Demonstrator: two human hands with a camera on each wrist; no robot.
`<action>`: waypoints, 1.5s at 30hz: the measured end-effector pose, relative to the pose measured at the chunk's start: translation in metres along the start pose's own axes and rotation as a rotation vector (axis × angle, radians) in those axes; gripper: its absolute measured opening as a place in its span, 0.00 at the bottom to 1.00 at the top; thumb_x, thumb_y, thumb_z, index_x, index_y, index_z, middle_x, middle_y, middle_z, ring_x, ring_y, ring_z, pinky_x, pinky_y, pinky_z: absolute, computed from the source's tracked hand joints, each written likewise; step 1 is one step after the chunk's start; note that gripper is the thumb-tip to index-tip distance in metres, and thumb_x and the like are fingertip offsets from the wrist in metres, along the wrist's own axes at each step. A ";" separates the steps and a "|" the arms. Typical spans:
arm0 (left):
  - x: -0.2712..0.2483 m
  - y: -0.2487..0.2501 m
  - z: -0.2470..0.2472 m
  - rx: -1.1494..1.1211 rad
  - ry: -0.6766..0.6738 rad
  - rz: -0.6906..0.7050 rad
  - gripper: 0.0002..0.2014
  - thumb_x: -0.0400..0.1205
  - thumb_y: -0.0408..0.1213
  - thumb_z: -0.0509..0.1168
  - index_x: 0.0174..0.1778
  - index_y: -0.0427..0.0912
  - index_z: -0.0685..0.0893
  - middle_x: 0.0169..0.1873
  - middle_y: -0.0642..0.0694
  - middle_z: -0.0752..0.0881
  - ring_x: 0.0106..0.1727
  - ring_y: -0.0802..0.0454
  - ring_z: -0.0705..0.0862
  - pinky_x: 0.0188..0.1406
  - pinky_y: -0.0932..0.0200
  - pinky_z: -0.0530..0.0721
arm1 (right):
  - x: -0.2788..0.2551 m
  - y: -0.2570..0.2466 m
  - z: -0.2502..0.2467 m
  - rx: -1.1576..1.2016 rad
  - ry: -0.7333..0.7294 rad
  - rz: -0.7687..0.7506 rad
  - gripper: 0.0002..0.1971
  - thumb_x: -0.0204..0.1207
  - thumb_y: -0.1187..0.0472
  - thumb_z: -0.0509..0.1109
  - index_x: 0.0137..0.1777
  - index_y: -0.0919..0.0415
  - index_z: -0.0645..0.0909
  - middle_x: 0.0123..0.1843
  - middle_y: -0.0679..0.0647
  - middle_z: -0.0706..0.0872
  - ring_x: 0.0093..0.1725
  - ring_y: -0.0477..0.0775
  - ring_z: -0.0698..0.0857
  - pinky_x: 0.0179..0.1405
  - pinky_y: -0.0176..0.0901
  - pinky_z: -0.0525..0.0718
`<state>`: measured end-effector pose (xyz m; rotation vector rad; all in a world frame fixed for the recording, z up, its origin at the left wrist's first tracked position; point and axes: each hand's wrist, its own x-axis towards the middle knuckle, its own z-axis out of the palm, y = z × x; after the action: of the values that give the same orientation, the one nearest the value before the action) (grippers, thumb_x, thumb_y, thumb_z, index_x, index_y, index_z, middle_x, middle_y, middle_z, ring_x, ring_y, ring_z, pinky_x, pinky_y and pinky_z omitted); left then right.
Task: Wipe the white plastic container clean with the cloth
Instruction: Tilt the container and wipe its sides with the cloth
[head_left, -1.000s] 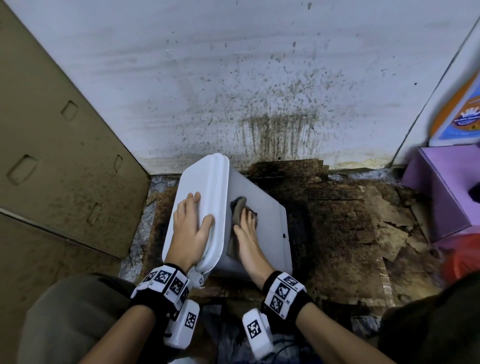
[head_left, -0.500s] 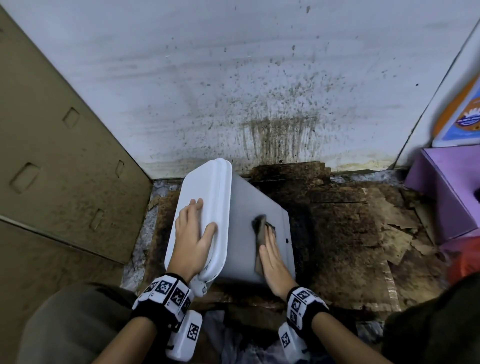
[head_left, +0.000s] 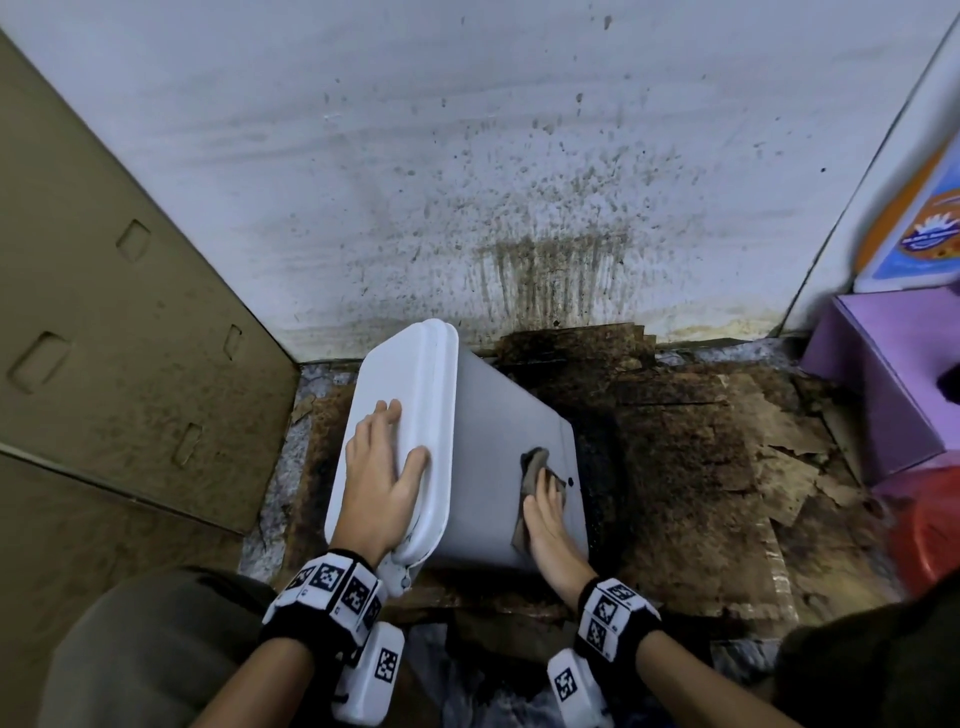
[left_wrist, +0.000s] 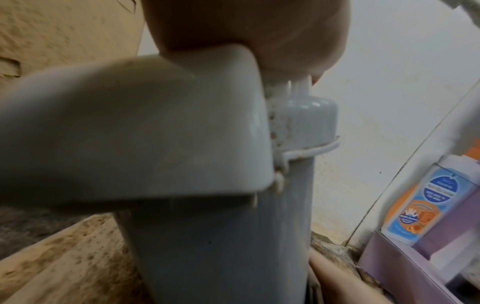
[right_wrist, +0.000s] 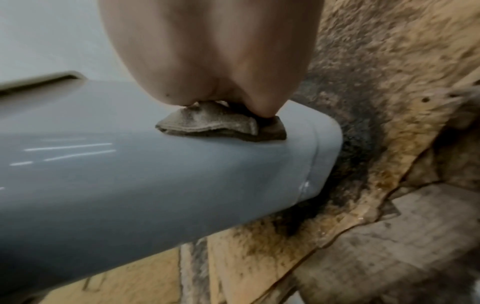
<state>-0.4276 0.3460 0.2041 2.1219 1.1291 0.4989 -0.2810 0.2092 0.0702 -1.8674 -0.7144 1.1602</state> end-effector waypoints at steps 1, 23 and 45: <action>0.000 0.002 0.002 0.008 0.001 0.009 0.33 0.82 0.51 0.56 0.84 0.44 0.65 0.81 0.46 0.67 0.85 0.49 0.59 0.79 0.58 0.54 | -0.003 -0.008 0.002 0.015 0.005 -0.023 0.28 0.93 0.54 0.40 0.86 0.54 0.30 0.88 0.51 0.28 0.86 0.48 0.29 0.84 0.45 0.29; -0.006 0.047 0.031 0.022 -0.006 0.045 0.32 0.83 0.53 0.52 0.84 0.46 0.66 0.85 0.46 0.63 0.86 0.48 0.55 0.86 0.41 0.56 | -0.031 -0.065 -0.005 0.437 0.235 -0.250 0.24 0.91 0.45 0.52 0.86 0.41 0.62 0.86 0.36 0.65 0.83 0.35 0.64 0.87 0.45 0.58; 0.003 0.067 0.014 -0.207 -0.090 0.108 0.21 0.87 0.42 0.62 0.79 0.55 0.78 0.75 0.56 0.79 0.76 0.57 0.74 0.79 0.49 0.72 | -0.052 -0.094 -0.052 0.510 0.326 -0.342 0.23 0.88 0.46 0.55 0.83 0.34 0.65 0.82 0.34 0.72 0.81 0.40 0.71 0.83 0.57 0.68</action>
<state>-0.3786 0.3167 0.2426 2.0105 0.8769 0.5405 -0.2600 0.1992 0.1877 -1.3895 -0.4720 0.7099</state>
